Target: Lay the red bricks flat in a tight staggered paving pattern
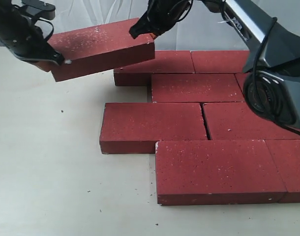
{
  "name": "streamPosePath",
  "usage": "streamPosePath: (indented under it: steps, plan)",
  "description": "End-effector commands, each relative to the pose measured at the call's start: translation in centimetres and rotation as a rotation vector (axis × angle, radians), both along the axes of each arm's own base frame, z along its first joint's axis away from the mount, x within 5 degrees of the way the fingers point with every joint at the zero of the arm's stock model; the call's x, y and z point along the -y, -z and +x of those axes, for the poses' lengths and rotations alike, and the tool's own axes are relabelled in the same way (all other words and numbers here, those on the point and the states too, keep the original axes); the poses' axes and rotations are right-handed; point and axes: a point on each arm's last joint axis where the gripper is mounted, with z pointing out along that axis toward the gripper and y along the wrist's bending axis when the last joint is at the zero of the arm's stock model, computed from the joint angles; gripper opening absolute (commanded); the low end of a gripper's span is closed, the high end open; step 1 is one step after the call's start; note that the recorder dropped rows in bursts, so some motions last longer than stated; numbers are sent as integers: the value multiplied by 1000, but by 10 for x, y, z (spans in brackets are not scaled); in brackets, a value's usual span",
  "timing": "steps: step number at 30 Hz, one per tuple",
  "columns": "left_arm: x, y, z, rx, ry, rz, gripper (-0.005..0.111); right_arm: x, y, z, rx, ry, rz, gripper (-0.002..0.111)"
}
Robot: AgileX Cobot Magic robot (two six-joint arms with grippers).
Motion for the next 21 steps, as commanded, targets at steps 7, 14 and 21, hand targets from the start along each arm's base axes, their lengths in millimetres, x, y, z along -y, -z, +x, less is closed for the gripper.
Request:
streamPosePath:
  steps: [7, 14, 21]
  plan:
    - [-27, 4, -23, 81, -175, -113, 0, -100, -7, -69, -92, -230, 157, -1]
    - [-58, 37, -33, 117, -289, -87, 0, -125, 28, -81, -159, -256, 126, -1]
    - [-78, 62, -43, 132, -338, -48, 0, -146, 75, -87, -194, -272, 108, -1]
